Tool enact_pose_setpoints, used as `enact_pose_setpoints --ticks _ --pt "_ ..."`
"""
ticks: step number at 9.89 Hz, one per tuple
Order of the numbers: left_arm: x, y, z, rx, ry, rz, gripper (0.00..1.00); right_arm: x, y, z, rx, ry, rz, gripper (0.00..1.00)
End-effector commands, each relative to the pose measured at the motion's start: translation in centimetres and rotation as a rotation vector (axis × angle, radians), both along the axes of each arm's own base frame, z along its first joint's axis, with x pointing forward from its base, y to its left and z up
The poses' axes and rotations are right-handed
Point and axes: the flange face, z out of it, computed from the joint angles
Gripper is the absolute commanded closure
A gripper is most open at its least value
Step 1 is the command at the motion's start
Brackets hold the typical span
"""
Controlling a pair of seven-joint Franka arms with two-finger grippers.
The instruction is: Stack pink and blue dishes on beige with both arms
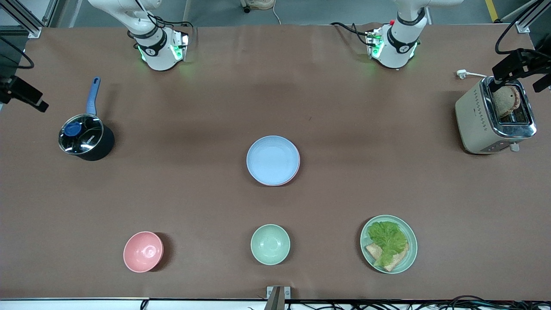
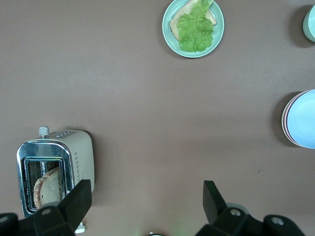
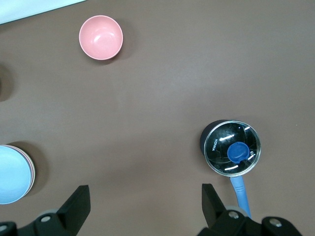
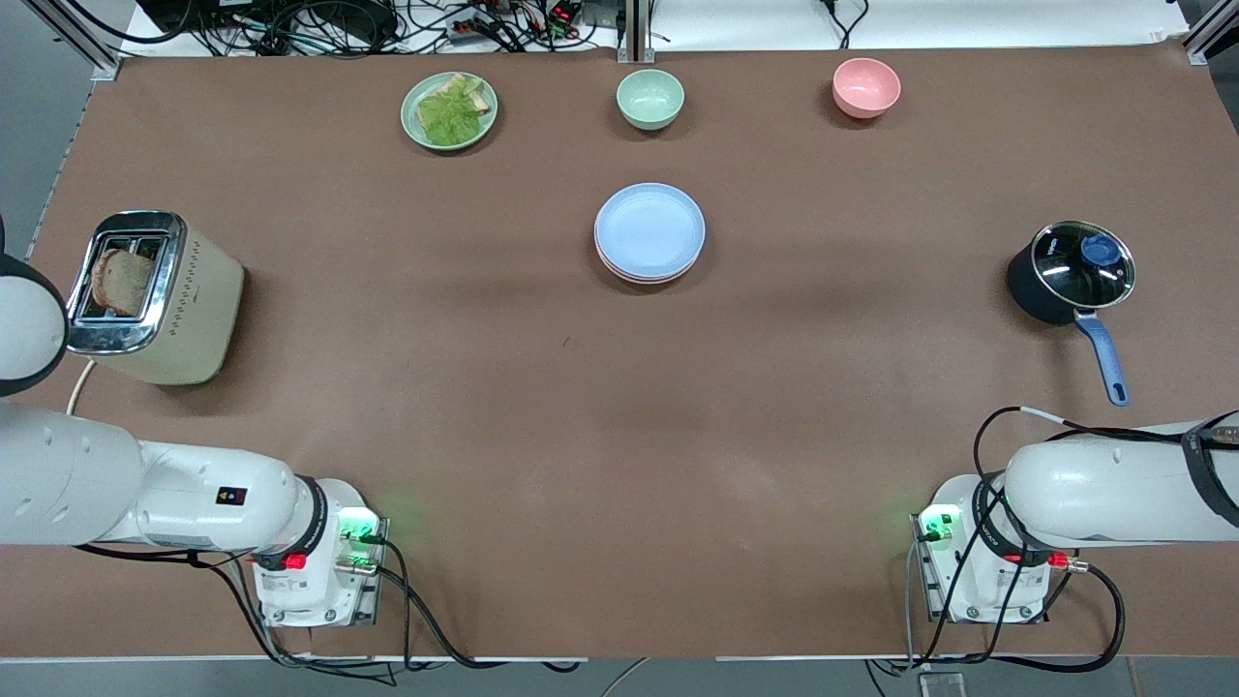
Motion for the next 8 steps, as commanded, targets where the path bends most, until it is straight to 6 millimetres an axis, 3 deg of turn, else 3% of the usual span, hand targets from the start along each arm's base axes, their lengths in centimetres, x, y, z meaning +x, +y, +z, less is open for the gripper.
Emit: enact_pose_setpoints --ticks 1,8 --pt "0.31 -0.23 -1.48 -0.008 0.047 -0.009 0.00 0.50 -0.34 -0.51 0.014 -0.009 0.025 0.00" --pt "0.23 -0.53 -1.70 -0.026 0.056 0.019 0.00 0.40 -0.17 -0.79 -0.002 0.004 0.069 0.00"
